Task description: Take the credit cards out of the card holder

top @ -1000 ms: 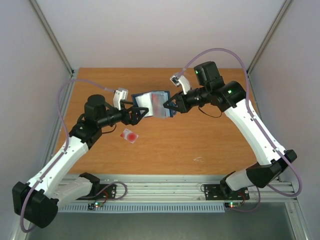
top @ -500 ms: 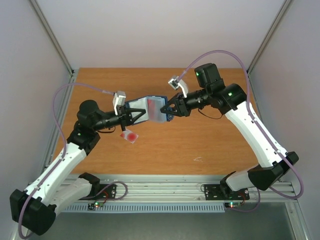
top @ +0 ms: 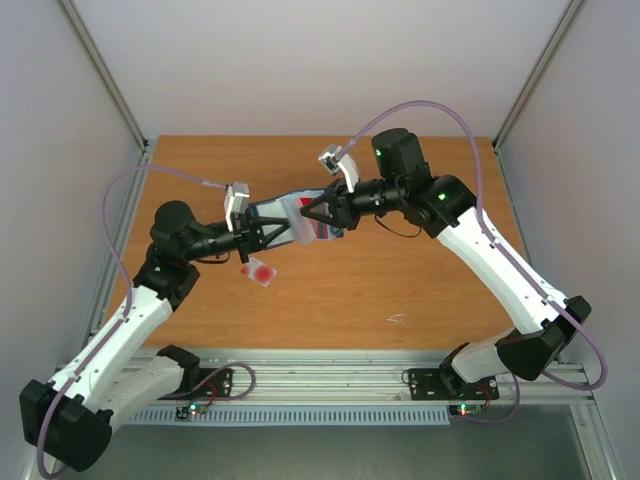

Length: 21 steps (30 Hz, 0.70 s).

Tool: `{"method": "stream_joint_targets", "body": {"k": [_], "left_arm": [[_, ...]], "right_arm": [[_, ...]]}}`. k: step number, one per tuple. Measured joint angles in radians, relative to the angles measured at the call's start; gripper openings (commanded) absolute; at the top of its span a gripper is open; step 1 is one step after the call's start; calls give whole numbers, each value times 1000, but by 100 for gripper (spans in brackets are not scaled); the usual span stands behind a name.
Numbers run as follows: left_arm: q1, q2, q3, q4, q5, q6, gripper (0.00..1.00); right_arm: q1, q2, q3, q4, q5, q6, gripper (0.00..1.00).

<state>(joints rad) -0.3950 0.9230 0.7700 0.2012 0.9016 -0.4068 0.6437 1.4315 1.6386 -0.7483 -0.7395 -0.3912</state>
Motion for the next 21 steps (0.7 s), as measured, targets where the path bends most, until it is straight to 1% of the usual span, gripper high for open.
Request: {"method": "stream_joint_targets", "body": {"k": [1, 2, 3, 4, 5, 6, 7, 9, 10, 12, 15, 16, 17, 19, 21], "left_arm": [[0, 0, 0, 4, 0, 0, 0], [0, 0, 0, 6, 0, 0, 0], [1, 0, 0, 5, -2, 0, 2], [2, 0, 0, 4, -4, 0, 16], [2, 0, 0, 4, -9, 0, 36], [2, 0, 0, 3, -13, 3, 52], [1, -1, 0, 5, -14, 8, 64], [0, -6, 0, 6, -18, 14, 79], [0, -9, 0, 6, -19, 16, 84], [0, -12, 0, 10, -23, 13, 89], [0, -9, -2, 21, -39, 2, 89], [-2, -6, -3, 23, -49, -5, 87], [-3, -2, -3, 23, -59, -10, 84], [-3, 9, -3, 19, -90, -13, 64], [-2, 20, -2, 12, -114, -9, 33]], "right_arm": [[6, 3, 0, 13, 3, 4, 6], [10, 6, 0, 23, 4, 8, 1], [13, 11, 0, 32, 3, 16, 1], [13, 11, 0, 32, 4, 17, 1], [13, 13, 0, 34, 4, 19, 1], [13, 13, 0, 35, 7, 21, 1], [13, 13, 0, 35, 21, 24, 1], [13, 14, 0, 34, 45, 28, 1], [13, 14, 0, 32, 60, 31, 1], [15, 16, 0, 25, 91, 36, 1], [35, 30, 16, 10, 127, 38, 1], [49, 37, 26, 5, 137, 35, 1], [66, 43, 32, 4, 143, 33, 1], [90, 48, 43, -2, 154, 31, 1], [98, 48, 50, -3, 155, 27, 1]]}}
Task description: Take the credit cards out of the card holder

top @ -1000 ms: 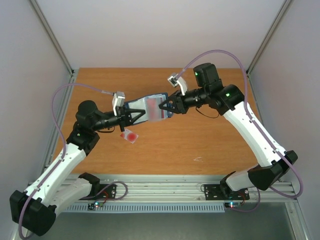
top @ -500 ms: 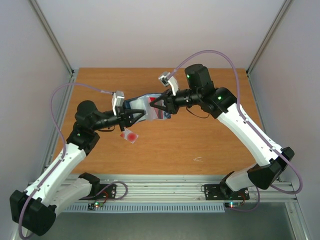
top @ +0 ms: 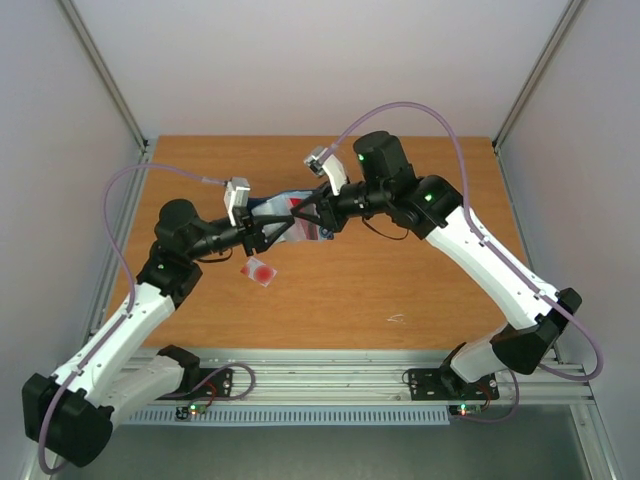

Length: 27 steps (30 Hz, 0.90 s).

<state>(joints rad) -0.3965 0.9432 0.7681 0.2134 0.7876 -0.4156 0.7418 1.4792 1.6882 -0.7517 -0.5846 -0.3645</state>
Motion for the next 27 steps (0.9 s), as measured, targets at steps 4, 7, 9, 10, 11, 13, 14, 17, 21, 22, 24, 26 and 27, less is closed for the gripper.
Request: {"method": "stream_joint_targets", "body": {"k": [4, 7, 9, 10, 11, 13, 14, 17, 21, 22, 24, 26, 27], "left_arm": [[-3, 1, 2, -8, -5, 8, 0], [-3, -10, 3, -14, 3, 25, 0], [-3, -12, 3, -28, 10, 27, 0], [-3, -13, 3, -31, 10, 27, 0], [-3, -14, 3, -32, 12, 23, 0], [-2, -14, 3, -31, 16, 21, 0], [-2, -14, 3, -31, 18, 20, 0], [-2, -14, 5, -34, 18, 23, 0], [-2, -13, 9, -38, 18, 23, 0], [-2, -13, 11, -38, 18, 23, 0], [-2, -13, 16, -40, 20, 23, 0], [0, -13, 17, -41, 20, 25, 0], [2, -13, 17, -42, 20, 26, 0]], "right_arm": [[-12, -1, 6, -3, 10, -18, 20], [-43, -3, 6, 0, -40, -16, 39], [-69, -16, 5, 3, -83, -13, 45], [-87, -26, 3, 4, -95, -12, 51], [-105, -37, 0, 2, -103, -13, 59], [-134, -60, -5, -11, -104, -21, 73], [-144, -70, -5, -22, -104, -27, 85], [-143, -79, -6, -39, -122, -33, 94], [-135, -78, -34, -43, -144, -38, 72], [-135, -78, -42, -43, -150, -43, 62], [-135, -78, -52, -52, -159, -51, 40], [-136, -78, -59, -64, -174, -64, 13], [-136, -78, -62, -67, -179, -68, 3]]}}
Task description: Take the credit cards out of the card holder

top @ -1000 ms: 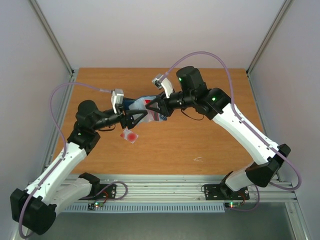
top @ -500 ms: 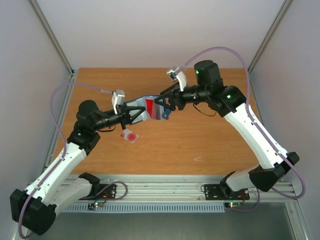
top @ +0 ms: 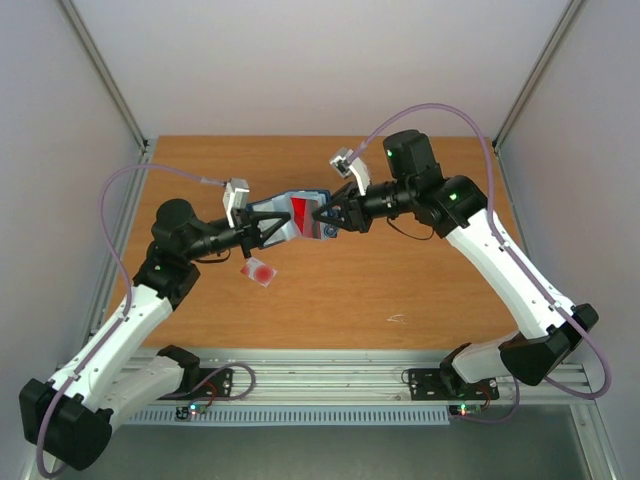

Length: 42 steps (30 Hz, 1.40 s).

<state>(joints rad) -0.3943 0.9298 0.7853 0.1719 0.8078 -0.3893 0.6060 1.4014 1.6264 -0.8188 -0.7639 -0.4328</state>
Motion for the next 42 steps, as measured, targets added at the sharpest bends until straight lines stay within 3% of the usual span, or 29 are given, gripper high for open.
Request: {"method": "stream_joint_targets", "body": {"k": [2, 3, 5, 7, 11, 15, 18, 20, 23, 29, 38, 42], "left_arm": [[2, 0, 0, -3, 0, 0, 0], [2, 0, 0, -9, 0, 0, 9], [2, 0, 0, -14, -6, 2, 45], [1, -3, 0, -34, -61, 5, 55], [4, -9, 6, -168, -333, 50, 48], [25, -9, 7, -299, -567, 146, 44], [28, -10, 7, -325, -561, 196, 37], [22, -10, 4, -303, -494, 200, 35], [-1, -10, -3, -232, -346, 181, 35], [-41, 3, -3, -114, -164, 125, 40], [-48, 35, 24, -256, -178, 167, 37], [-24, 22, 38, -285, -187, 169, 36]], "right_arm": [[0, 0, -3, -5, -8, -5, 1], [0, 0, -3, -5, -13, -6, 1], [0, 0, -3, -8, -9, -7, 1], [-5, 0, -3, -16, 17, -1, 1], [-46, 24, 30, -117, 204, 32, 1], [-70, 196, 206, -349, 674, 100, 1], [-46, 332, 272, -463, 925, 125, 1], [-10, 389, 275, -501, 982, 129, 1], [50, 421, 278, -510, 945, 134, 1], [98, 372, 296, -398, 671, 139, 1], [92, 147, 47, -55, 251, 133, 1], [62, 75, -82, 92, 138, 139, 1]]}}
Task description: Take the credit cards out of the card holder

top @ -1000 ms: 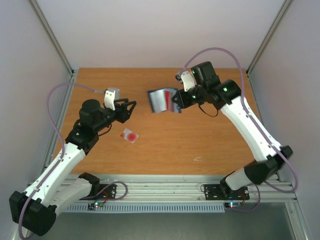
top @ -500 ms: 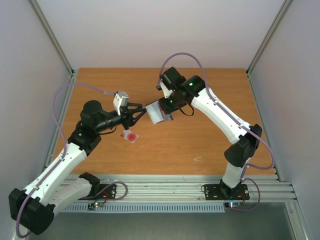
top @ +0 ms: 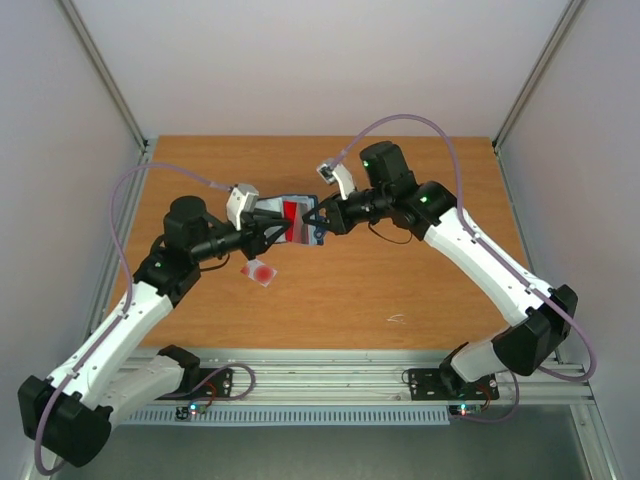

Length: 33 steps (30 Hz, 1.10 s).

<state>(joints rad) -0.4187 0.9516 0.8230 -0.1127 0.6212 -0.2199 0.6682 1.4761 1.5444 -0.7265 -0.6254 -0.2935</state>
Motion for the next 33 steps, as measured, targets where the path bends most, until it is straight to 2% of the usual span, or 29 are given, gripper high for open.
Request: {"method": "stream_joint_targets", "body": {"k": [8, 11, 16, 19, 26, 33], "left_arm": [[33, -6, 0, 65, 114, -47, 38], [33, -6, 1, 118, 142, -90, 42], [53, -8, 11, 180, 186, -157, 39], [58, -4, 11, 244, 234, -207, 32], [61, 28, 21, 292, 241, -259, 1], [64, 34, 27, 306, 244, -272, 0]], "right_arm": [[-52, -32, -78, 169, -174, 13, 1], [-59, -61, -97, 203, -194, 12, 1], [-61, -93, -114, 249, -206, -7, 1], [-63, -103, -113, 274, -221, -16, 1], [-74, -112, -105, 273, -235, -29, 1], [-80, -116, -95, 260, -224, -55, 1]]}}
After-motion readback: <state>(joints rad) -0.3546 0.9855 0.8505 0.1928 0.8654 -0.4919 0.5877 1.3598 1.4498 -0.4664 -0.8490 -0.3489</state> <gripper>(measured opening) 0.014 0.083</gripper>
